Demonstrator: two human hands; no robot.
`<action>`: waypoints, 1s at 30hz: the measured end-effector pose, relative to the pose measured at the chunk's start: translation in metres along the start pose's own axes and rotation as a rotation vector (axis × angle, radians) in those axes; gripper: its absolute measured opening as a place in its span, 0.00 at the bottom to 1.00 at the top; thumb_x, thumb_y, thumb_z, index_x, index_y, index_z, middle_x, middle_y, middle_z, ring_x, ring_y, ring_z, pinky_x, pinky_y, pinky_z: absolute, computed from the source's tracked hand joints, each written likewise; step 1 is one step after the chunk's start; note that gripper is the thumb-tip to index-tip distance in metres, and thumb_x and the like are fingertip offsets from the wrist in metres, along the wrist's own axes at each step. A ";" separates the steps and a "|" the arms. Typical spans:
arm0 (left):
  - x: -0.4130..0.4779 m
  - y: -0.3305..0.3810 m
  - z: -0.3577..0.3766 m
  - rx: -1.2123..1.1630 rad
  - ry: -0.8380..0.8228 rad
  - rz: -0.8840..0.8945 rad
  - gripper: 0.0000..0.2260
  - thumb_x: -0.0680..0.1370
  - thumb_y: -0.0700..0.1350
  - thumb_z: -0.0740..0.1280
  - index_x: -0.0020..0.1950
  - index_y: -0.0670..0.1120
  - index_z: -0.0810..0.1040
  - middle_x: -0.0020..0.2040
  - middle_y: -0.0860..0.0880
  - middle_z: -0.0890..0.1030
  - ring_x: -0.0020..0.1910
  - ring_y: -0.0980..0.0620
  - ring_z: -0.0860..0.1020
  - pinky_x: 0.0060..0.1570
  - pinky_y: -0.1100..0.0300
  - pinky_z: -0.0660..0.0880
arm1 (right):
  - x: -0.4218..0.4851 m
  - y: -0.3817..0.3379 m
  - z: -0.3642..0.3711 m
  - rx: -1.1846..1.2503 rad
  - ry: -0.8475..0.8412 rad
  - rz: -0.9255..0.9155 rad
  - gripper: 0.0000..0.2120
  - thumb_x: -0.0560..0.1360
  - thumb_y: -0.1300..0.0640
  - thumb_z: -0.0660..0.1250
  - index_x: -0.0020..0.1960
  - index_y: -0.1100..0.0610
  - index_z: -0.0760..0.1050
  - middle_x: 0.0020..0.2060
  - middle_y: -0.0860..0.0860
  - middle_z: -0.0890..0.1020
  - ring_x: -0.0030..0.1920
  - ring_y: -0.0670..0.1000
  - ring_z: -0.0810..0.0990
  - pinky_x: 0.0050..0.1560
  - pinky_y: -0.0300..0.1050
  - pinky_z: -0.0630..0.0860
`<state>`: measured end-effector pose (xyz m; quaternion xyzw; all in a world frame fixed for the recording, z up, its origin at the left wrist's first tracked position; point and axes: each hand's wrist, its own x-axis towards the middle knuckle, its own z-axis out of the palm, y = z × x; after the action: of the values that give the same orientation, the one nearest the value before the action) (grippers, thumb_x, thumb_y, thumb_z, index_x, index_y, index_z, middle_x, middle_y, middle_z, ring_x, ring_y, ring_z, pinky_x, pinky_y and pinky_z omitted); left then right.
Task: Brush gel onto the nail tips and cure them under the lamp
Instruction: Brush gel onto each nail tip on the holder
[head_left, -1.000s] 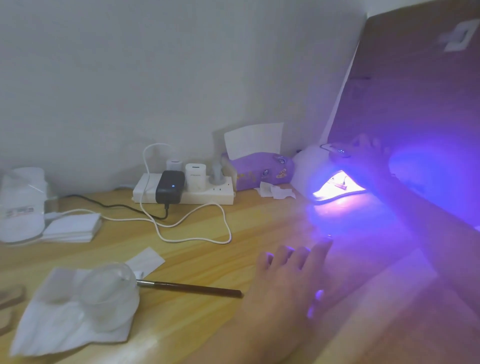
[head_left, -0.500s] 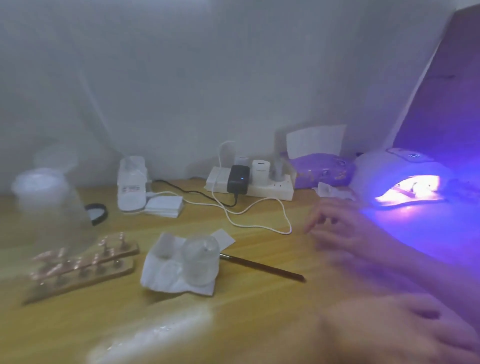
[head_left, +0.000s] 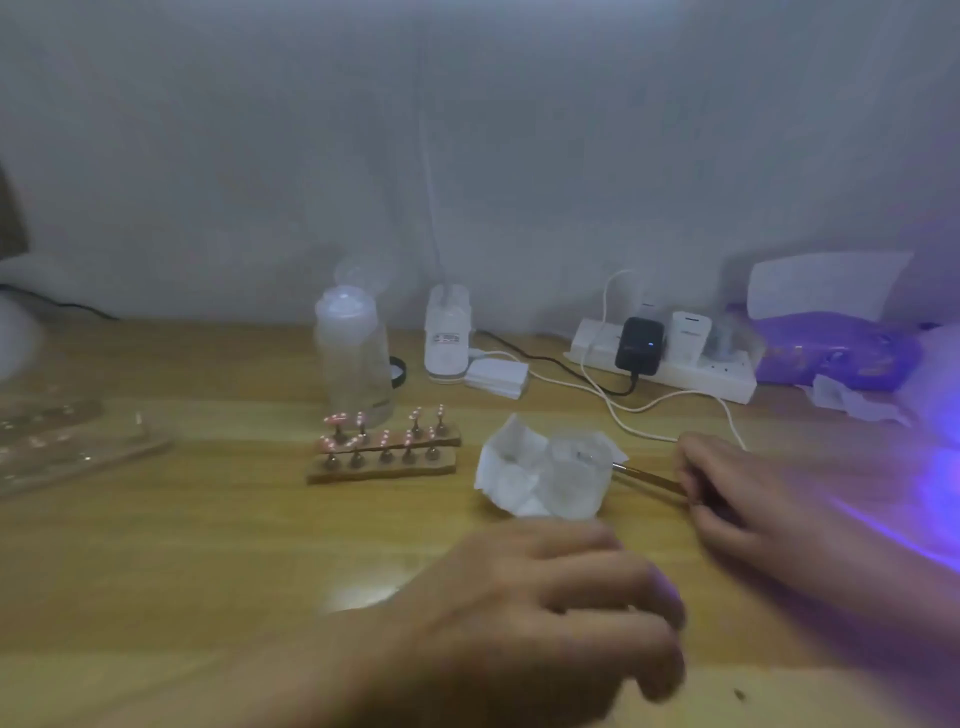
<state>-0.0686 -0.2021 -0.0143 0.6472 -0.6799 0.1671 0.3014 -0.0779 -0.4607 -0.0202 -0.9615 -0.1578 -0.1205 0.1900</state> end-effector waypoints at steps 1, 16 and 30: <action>-0.016 -0.010 -0.026 0.050 0.112 -0.099 0.06 0.77 0.35 0.66 0.46 0.45 0.78 0.49 0.49 0.80 0.47 0.53 0.75 0.50 0.66 0.69 | -0.001 0.001 -0.001 0.010 0.021 0.001 0.18 0.72 0.67 0.65 0.40 0.46 0.61 0.35 0.43 0.71 0.35 0.42 0.67 0.37 0.36 0.66; -0.124 -0.090 -0.089 0.107 0.240 -1.112 0.22 0.67 0.44 0.80 0.46 0.53 0.67 0.43 0.56 0.83 0.45 0.65 0.80 0.46 0.71 0.73 | 0.033 -0.012 -0.003 1.469 0.196 0.273 0.16 0.71 0.51 0.66 0.57 0.48 0.83 0.54 0.49 0.85 0.59 0.46 0.82 0.49 0.41 0.81; -0.103 -0.033 -0.092 -0.264 -0.059 -0.947 0.16 0.66 0.52 0.79 0.47 0.58 0.76 0.43 0.51 0.82 0.39 0.58 0.79 0.38 0.71 0.73 | 0.072 -0.035 -0.006 1.558 0.385 0.264 0.17 0.80 0.50 0.59 0.38 0.49 0.83 0.26 0.44 0.69 0.26 0.43 0.65 0.27 0.33 0.66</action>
<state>-0.0203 -0.0691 -0.0142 0.8460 -0.3346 -0.0941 0.4043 -0.0242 -0.4142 0.0176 -0.5262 -0.0463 -0.1161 0.8411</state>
